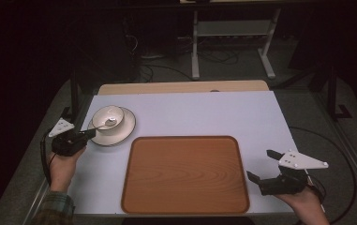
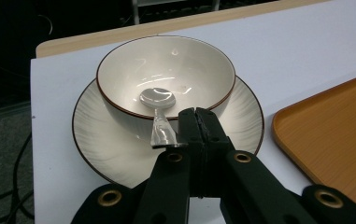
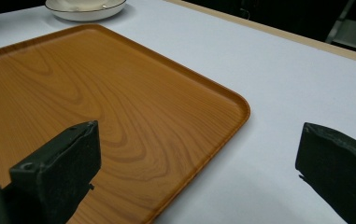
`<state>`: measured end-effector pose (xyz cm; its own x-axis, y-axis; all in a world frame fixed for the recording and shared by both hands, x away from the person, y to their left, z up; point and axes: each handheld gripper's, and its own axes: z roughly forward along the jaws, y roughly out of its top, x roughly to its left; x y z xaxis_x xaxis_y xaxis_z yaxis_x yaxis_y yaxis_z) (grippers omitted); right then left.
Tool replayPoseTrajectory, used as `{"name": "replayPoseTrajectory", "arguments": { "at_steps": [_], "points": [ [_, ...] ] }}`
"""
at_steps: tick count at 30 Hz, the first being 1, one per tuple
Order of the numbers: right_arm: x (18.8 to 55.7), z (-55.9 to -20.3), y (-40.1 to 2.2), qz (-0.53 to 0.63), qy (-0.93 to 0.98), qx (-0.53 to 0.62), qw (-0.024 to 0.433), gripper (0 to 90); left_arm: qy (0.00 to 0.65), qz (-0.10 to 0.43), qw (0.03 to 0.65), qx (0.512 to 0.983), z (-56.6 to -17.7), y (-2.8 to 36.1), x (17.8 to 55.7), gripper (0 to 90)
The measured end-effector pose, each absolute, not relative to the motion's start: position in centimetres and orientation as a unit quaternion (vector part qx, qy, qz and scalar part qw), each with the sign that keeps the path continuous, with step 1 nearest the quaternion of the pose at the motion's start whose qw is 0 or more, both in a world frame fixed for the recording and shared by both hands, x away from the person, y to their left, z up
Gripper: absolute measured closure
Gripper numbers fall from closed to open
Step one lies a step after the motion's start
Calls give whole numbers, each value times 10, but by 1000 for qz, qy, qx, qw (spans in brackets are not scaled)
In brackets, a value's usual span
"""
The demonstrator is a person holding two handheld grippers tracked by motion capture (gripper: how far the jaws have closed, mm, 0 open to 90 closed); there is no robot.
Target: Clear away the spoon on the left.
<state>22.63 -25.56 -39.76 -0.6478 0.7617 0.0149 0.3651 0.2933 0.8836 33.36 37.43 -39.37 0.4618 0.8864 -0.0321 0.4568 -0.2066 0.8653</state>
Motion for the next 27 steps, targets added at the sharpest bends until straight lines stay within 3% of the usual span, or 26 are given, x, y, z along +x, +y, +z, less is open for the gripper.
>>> {"name": "replayPoseTrajectory", "arguments": {
  "at_steps": [27],
  "points": [
    [227,-399,-254,469,778,363,208,0,494,263,435,706,-394,391,356,898]
  ]
}}
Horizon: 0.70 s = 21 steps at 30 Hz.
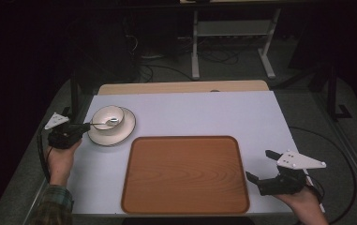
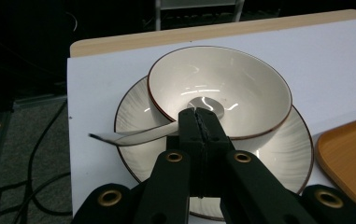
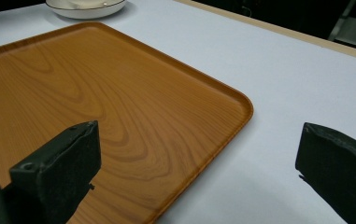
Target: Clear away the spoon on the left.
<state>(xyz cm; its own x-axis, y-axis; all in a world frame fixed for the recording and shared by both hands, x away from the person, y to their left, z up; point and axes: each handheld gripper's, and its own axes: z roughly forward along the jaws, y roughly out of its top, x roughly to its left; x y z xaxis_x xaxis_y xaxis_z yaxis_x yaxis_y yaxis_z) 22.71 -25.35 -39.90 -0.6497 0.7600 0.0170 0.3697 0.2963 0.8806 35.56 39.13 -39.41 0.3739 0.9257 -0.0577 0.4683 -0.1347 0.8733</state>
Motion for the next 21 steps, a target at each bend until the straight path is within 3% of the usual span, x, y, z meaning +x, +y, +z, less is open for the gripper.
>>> {"name": "replayPoseTrajectory", "arguments": {
  "at_steps": [21],
  "points": [
    [227,-400,-254,468,777,365,208,0,510,275,428,694,-394,399,375,898]
  ]
}}
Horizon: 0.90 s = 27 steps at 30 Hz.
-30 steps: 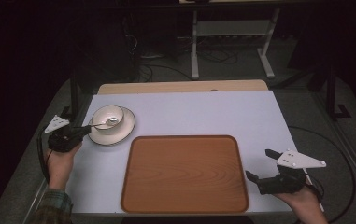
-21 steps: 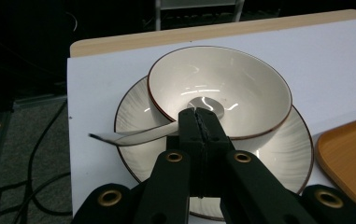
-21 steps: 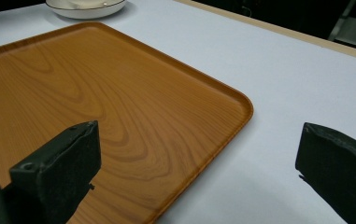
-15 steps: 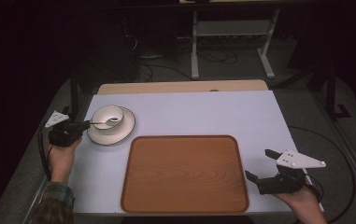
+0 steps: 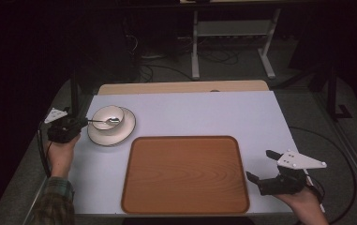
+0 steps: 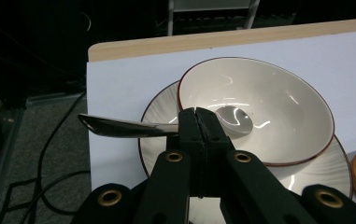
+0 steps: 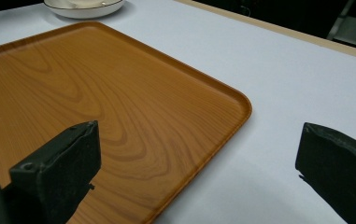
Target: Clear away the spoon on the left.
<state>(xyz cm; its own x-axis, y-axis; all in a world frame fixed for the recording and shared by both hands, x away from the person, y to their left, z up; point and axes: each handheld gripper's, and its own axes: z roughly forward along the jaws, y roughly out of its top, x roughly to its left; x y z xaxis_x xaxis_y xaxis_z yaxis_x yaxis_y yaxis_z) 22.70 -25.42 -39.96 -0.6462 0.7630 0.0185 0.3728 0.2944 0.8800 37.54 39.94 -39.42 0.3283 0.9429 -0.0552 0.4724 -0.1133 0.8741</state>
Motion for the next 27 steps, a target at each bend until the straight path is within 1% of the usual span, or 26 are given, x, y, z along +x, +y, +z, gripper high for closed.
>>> {"name": "replayPoseTrajectory", "arguments": {
  "at_steps": [15,24,27],
  "points": [
    [227,-400,-256,468,774,370,211,0,521,272,422,690,-398,396,394,897],
    [227,-400,-256,466,775,371,211,0,525,280,411,690,-394,398,406,898],
    [226,-400,-256,465,775,372,211,0,532,279,414,684,-396,400,410,898]
  ]
}}
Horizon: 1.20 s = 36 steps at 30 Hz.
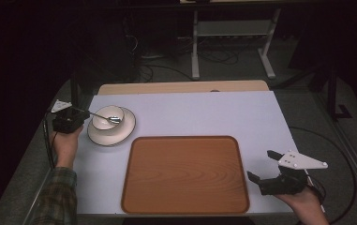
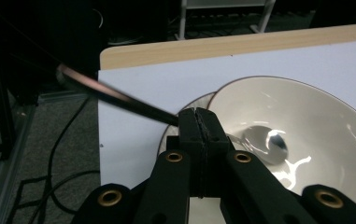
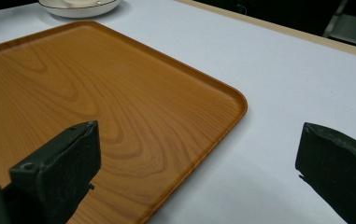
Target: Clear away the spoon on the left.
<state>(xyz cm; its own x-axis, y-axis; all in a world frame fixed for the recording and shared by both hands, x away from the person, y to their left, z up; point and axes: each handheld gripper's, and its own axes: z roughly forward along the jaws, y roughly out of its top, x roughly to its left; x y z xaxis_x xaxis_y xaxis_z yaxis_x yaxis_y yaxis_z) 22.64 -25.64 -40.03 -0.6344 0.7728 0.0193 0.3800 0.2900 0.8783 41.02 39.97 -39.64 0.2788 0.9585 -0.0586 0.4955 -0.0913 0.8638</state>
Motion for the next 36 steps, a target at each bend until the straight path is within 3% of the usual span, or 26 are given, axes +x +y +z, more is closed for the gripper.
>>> {"name": "replayPoseTrajectory", "arguments": {
  "at_steps": [13,17,24,28,36],
  "points": [
    [225,-400,-257,464,775,373,212,0,535,274,429,674,-392,401,405,878],
    [225,-400,-257,465,775,372,212,0,535,270,425,678,-389,399,400,737],
    [225,-400,-256,464,776,372,212,0,542,252,424,681,-390,397,397,400],
    [225,-401,-255,464,777,369,211,0,547,250,430,673,-394,398,399,317],
    [226,-401,-255,465,777,369,211,0,552,257,426,670,-405,400,416,279]
  ]
}}
